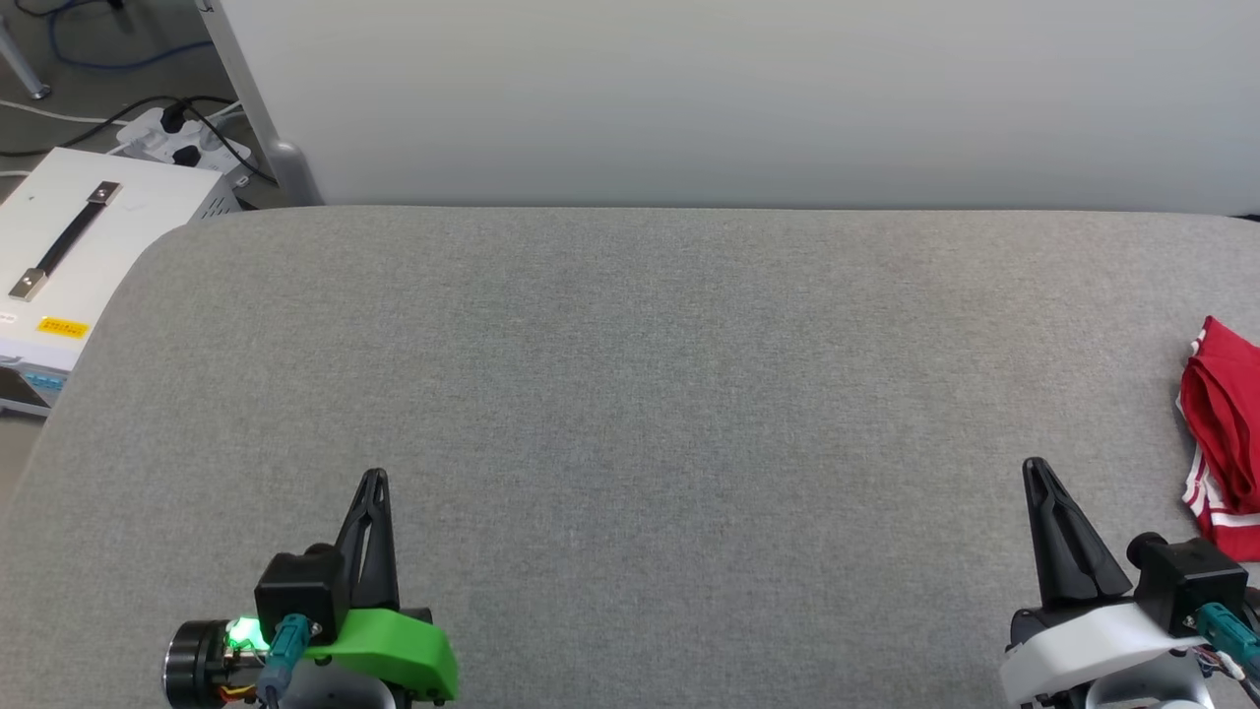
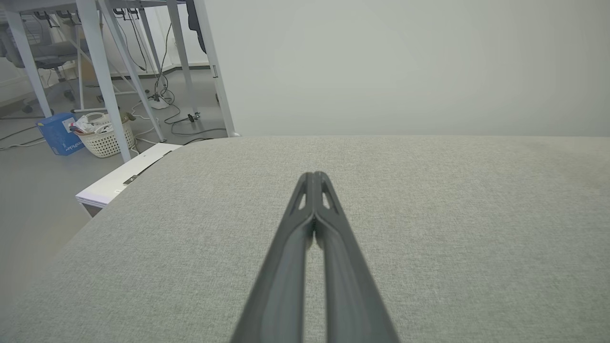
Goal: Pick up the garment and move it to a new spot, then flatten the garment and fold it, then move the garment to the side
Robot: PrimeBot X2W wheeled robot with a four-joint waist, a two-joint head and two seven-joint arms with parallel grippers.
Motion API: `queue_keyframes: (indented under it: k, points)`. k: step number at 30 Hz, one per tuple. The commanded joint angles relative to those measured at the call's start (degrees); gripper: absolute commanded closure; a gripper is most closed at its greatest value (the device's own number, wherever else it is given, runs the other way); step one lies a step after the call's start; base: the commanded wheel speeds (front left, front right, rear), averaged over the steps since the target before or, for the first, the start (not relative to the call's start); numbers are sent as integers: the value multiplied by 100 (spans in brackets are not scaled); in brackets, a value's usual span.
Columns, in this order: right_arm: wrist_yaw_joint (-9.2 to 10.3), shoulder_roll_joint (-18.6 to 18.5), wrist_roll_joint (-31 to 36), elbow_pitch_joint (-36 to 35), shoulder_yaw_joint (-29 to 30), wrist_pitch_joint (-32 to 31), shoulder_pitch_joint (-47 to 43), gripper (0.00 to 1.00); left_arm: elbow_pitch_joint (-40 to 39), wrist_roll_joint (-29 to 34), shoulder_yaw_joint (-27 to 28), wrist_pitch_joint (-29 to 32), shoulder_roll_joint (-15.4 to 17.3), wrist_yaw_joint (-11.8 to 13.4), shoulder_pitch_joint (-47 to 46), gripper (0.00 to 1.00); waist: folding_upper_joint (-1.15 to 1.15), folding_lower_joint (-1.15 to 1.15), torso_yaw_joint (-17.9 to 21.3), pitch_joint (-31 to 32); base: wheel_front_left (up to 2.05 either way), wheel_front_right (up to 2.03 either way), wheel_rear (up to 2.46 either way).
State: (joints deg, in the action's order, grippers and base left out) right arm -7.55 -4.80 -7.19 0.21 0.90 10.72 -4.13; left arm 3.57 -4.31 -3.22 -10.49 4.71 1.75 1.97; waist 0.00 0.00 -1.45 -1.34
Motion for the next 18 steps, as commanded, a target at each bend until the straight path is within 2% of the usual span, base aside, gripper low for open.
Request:
queue_keyframes:
  k: [1, 18]
  points:
    - [2, 15, 74, -6, -16, -49, 106, 100, -27, 75, 32, 30, -40, -19, -53, 100, 0, 0, 2, 2, 0, 0, 0]
    - [3, 49, 198, -9, -30, -246, 165, 100, -90, 144, 88, 226, -67, -49, -81, 100, 0, 0, 29, 27, 0, 0, 0]
